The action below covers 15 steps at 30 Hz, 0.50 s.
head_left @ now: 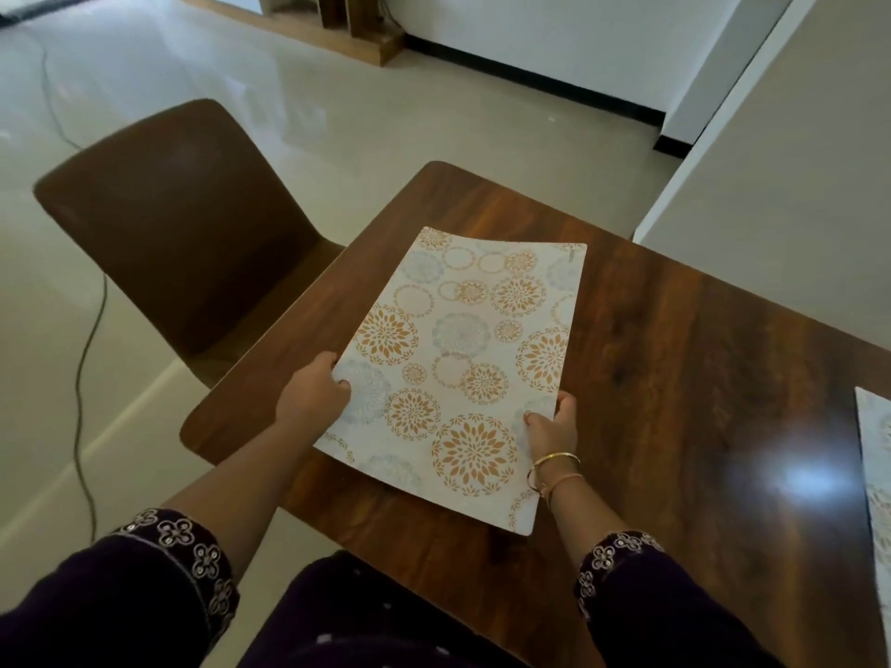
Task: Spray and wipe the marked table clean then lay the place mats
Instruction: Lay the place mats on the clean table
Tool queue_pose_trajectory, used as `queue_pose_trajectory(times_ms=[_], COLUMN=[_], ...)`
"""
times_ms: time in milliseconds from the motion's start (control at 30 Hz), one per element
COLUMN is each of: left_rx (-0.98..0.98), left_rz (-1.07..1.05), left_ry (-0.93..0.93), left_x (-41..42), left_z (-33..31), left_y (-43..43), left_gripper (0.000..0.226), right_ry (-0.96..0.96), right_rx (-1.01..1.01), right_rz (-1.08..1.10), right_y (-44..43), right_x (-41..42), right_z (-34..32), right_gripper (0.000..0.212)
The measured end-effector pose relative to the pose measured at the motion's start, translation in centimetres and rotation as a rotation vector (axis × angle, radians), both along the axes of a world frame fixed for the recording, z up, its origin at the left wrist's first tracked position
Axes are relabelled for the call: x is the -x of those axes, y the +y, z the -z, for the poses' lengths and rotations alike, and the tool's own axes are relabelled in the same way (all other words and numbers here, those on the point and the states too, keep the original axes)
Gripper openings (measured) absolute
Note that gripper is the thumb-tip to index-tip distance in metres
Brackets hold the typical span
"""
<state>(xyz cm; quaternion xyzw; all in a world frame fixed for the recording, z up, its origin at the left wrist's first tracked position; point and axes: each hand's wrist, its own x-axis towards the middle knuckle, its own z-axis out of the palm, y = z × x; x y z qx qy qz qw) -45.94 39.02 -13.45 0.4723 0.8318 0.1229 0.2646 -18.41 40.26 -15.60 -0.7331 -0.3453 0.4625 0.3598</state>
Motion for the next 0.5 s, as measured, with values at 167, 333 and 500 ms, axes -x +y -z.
queue_pose_trajectory(times_ms=[167, 333, 500], left_rx=[-0.039, -0.092, -0.064], left_rz=[-0.024, 0.060, 0.146], left_ry=[0.023, 0.027, -0.016], left_x=[3.4, 6.8, 10.2], left_z=[1.2, 2.0, 3.5], left_y=[1.1, 3.5, 4.5], left_gripper=[0.045, 0.037, 0.040], right_ry=[-0.010, -0.116, -0.334], right_rx=[0.025, 0.107, 0.257], right_rz=[-0.013, -0.040, -0.074], right_y=[1.4, 3.2, 3.3], right_x=[3.6, 7.2, 10.4], right_z=[0.5, 1.0, 1.7], right_gripper=[0.037, 0.038, 0.061])
